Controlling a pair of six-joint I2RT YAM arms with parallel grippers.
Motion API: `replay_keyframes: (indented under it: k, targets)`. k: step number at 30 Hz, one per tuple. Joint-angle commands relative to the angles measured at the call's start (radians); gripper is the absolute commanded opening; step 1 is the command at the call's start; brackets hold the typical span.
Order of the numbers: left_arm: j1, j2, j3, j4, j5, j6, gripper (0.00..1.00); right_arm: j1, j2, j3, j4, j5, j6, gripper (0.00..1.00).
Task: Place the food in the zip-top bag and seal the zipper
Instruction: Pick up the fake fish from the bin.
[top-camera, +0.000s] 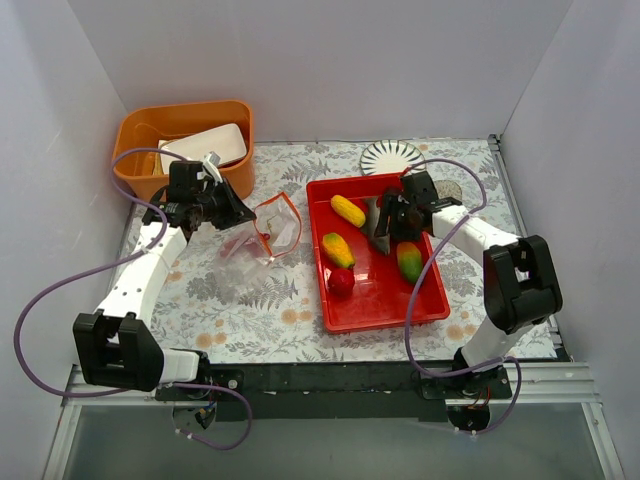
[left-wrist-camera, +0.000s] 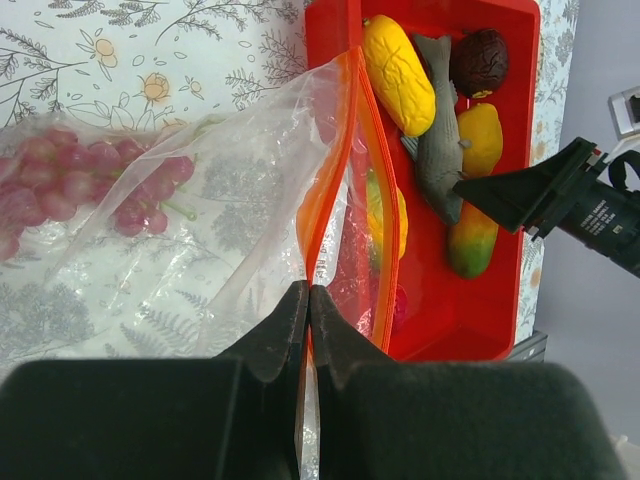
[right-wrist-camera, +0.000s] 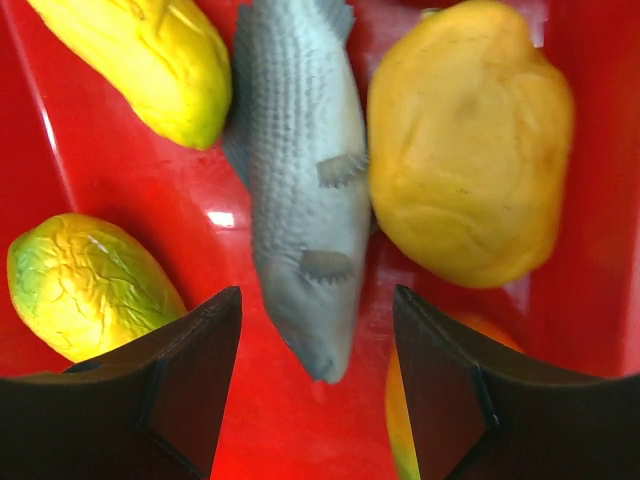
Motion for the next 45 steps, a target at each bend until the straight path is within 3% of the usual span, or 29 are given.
replay_keyframes:
  k: [1, 6, 11, 14, 18, 19, 31, 38, 45]
  targets:
    - [-0.004, -0.051, -0.002, -0.015, -0.008, 0.002, 0.00, 0.003, 0.032, 0.017, 0.070, -0.076, 0.023, 0.69]
    - [-0.004, -0.047, 0.026, -0.025, -0.008, 0.007, 0.00, 0.002, 0.086, 0.037, 0.059, -0.127, 0.052, 0.67]
    - [-0.004, -0.027, 0.061, -0.044, -0.002, 0.017, 0.00, 0.001, 0.087, 0.008, 0.082, -0.160, 0.072, 0.57]
    - [-0.004, -0.027, 0.066, -0.047, -0.002, 0.017, 0.00, 0.001, 0.081, -0.009, 0.095, -0.171, 0.081, 0.44]
    - [-0.004, -0.027, 0.061, -0.047, 0.001, 0.019, 0.00, -0.001, 0.057, -0.026, 0.105, -0.177, 0.083, 0.11]
    - [-0.004, -0.027, 0.063, -0.048, 0.000, 0.019, 0.00, -0.001, 0.049, -0.026, 0.104, -0.179, 0.078, 0.08]
    - [-0.004, -0.005, 0.086, -0.048, 0.012, 0.042, 0.00, 0.001, -0.221, -0.003, -0.055, -0.208, -0.100, 0.08]
    - [-0.027, 0.021, 0.106, -0.044, 0.006, 0.089, 0.00, 0.010, -0.244, 0.106, -0.158, -0.554, -0.210, 0.09]
    - [-0.172, 0.046, 0.104, -0.062, -0.115, 0.128, 0.00, 0.051, -0.223, 0.248, -0.235, -0.682, -0.238, 0.10]
